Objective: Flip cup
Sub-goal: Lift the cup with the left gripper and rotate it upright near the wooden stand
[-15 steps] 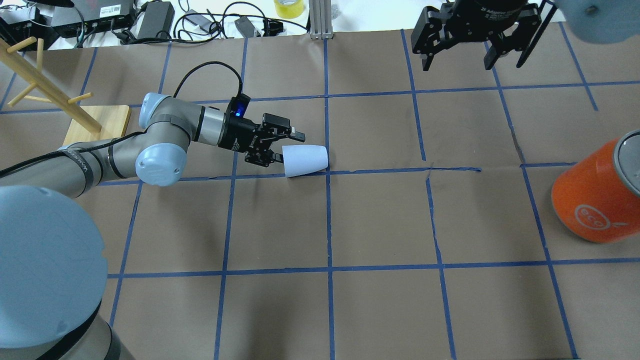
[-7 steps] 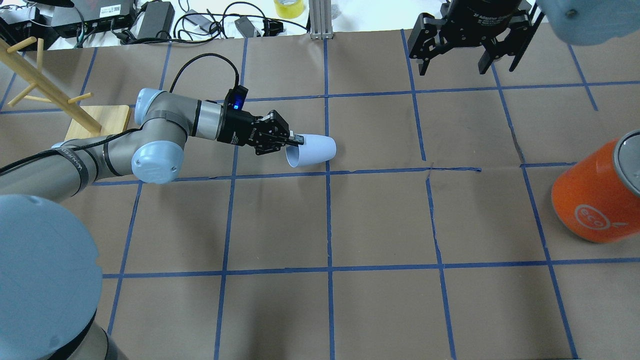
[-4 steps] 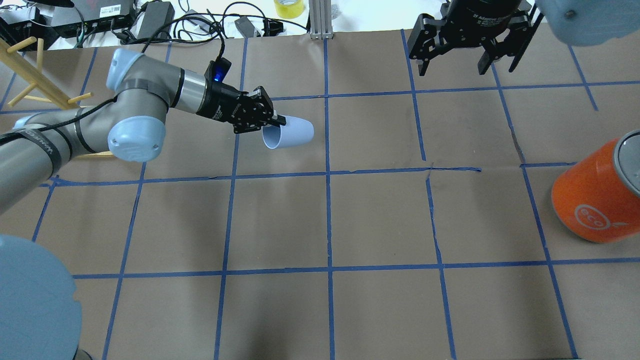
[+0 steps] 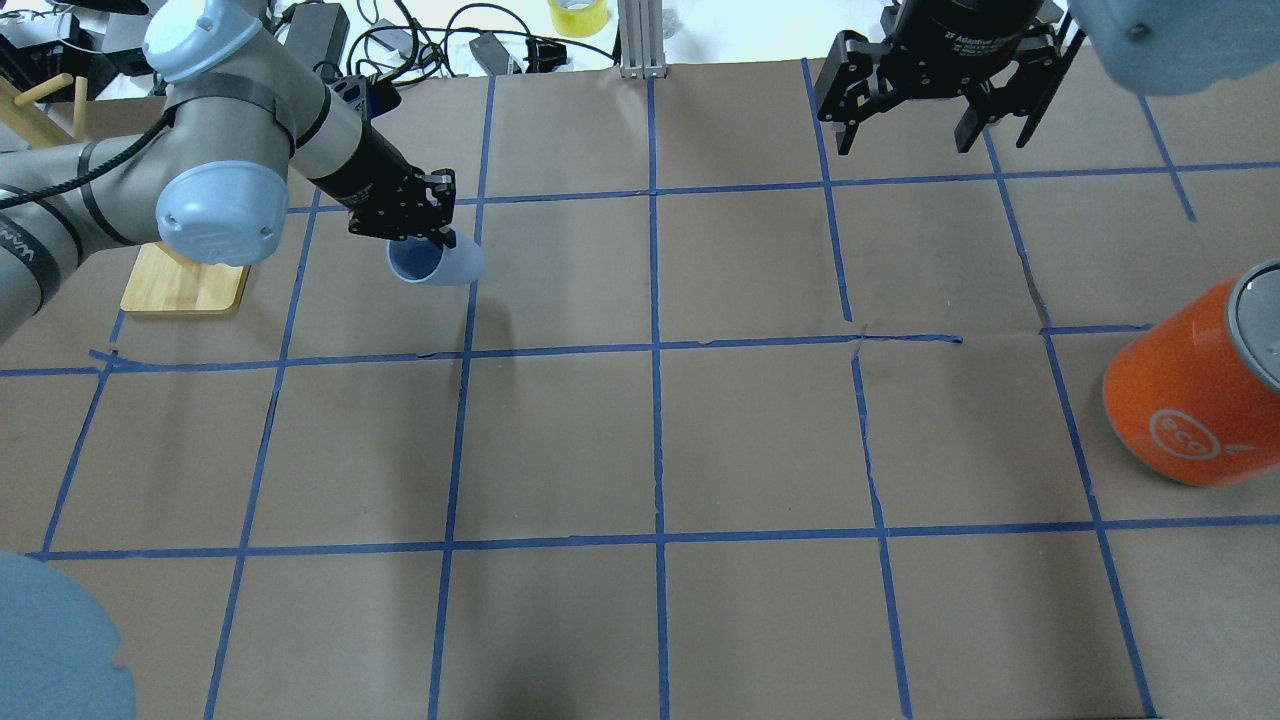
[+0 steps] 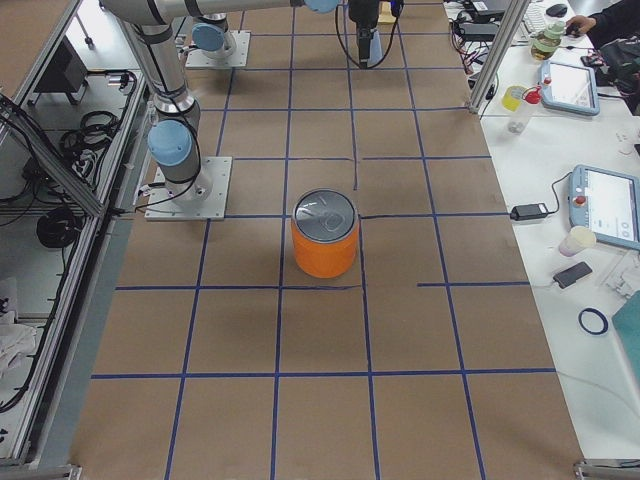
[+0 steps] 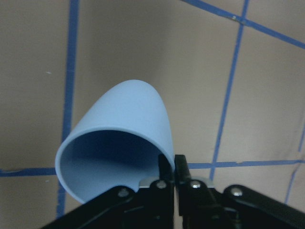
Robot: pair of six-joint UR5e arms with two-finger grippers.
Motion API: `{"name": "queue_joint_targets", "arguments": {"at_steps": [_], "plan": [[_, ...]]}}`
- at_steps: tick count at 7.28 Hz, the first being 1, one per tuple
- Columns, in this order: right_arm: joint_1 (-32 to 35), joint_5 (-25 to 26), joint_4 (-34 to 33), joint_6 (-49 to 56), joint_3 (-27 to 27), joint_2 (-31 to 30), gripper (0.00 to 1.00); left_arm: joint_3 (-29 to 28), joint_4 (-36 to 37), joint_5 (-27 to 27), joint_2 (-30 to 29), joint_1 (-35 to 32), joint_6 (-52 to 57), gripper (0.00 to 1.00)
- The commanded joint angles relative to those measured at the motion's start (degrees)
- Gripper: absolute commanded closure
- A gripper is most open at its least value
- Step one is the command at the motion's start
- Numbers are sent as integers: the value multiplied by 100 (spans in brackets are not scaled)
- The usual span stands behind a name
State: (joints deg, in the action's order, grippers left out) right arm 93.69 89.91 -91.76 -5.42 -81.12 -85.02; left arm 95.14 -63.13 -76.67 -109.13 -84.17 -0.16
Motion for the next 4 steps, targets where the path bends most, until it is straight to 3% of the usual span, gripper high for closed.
{"name": "queue_joint_targets", "arguments": {"at_steps": [1, 4], "plan": [[0, 0, 0, -3, -1, 3, 0, -563, -513, -1032, -291, -3, 937, 100], [0, 9, 0, 6, -1, 3, 0, -1451, -1165, -1465, -792, -3, 2655, 100]]}}
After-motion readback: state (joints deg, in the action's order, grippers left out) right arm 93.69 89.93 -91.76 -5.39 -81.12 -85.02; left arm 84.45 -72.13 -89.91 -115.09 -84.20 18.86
